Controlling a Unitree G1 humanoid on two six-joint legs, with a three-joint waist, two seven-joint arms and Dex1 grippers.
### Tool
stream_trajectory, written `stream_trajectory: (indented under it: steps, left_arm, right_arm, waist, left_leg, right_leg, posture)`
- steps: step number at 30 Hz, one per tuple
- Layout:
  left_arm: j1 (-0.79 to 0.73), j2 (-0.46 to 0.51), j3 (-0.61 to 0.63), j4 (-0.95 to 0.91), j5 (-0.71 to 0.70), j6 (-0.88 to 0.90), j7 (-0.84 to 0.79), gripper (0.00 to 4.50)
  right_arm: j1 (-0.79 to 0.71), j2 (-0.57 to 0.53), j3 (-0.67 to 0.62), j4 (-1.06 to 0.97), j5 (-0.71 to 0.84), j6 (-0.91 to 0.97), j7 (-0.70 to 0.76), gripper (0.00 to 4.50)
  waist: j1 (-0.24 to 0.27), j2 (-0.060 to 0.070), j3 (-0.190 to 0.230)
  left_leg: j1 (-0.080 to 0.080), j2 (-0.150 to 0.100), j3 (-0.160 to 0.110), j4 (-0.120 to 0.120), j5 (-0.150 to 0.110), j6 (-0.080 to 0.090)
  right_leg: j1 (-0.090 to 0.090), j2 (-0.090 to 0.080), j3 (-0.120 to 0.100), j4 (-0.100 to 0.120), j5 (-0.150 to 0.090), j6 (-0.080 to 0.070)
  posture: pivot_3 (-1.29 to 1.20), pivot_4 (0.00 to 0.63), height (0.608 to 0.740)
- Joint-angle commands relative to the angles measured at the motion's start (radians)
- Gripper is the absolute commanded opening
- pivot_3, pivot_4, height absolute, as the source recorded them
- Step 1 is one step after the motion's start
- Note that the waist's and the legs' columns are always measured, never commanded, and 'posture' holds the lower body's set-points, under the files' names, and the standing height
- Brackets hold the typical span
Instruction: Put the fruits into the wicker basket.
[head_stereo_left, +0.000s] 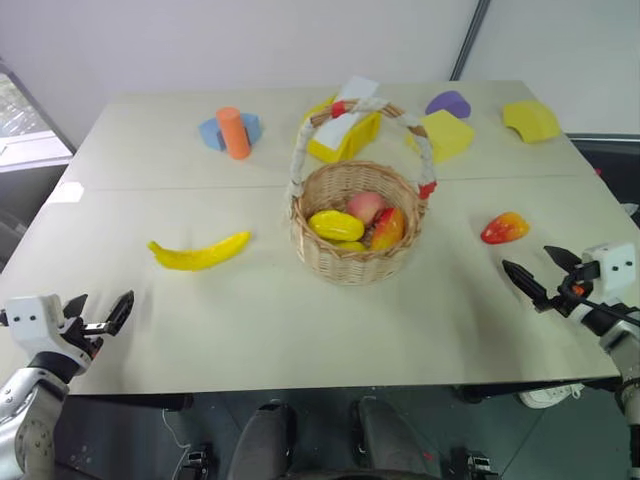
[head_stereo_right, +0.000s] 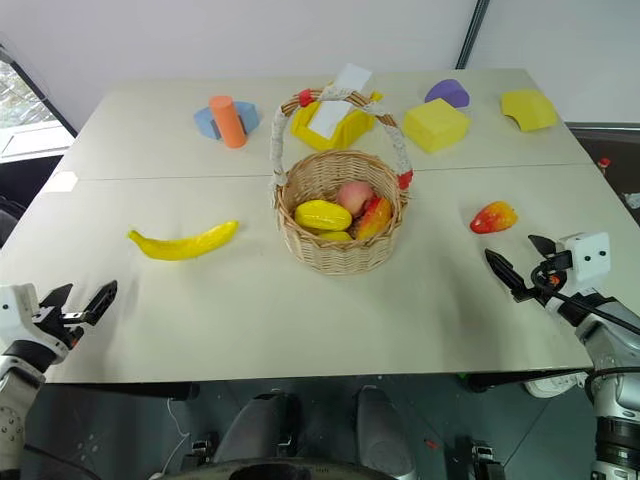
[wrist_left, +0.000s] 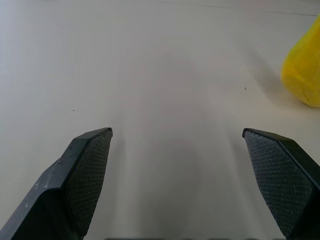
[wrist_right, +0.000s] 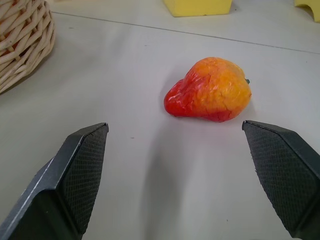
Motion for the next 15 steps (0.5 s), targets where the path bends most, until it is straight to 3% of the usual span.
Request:
stream_trajectory:
  steps: [1, 15]
  left_arm:
    - [-0.003, 0.005, 0.025, -0.027, -0.003, -0.02, 0.004, 4.5]
    - [-0.076, 0.022, 0.017, -0.005, -0.012, 0.012, 0.017, 4.5]
  right_arm:
    - [-0.006, 0.004, -0.016, -0.015, 0.001, -0.022, -0.006, 4.48]
    - [0.004, 0.022, -0.017, -0.048, -0.003, -0.018, -0.033, 4.48]
  waist:
    - [0.0, 0.0, 0.0]
    - [-0.001, 0.0, 0.0]
  left_leg:
    - [0.0, 0.0, 0.0, 0.0, 0.0, 0.0]
    - [0.0, 0.0, 0.0, 0.0, 0.0, 0.0]
  right_leg:
    - [0.0, 0.0, 0.0, 0.0, 0.0, 0.0]
    - [0.0, 0.0, 0.0, 0.0, 0.0, 0.0]
  posture:
    - [0.0, 0.15, 0.74]
    - [0.0, 0.15, 0.74]
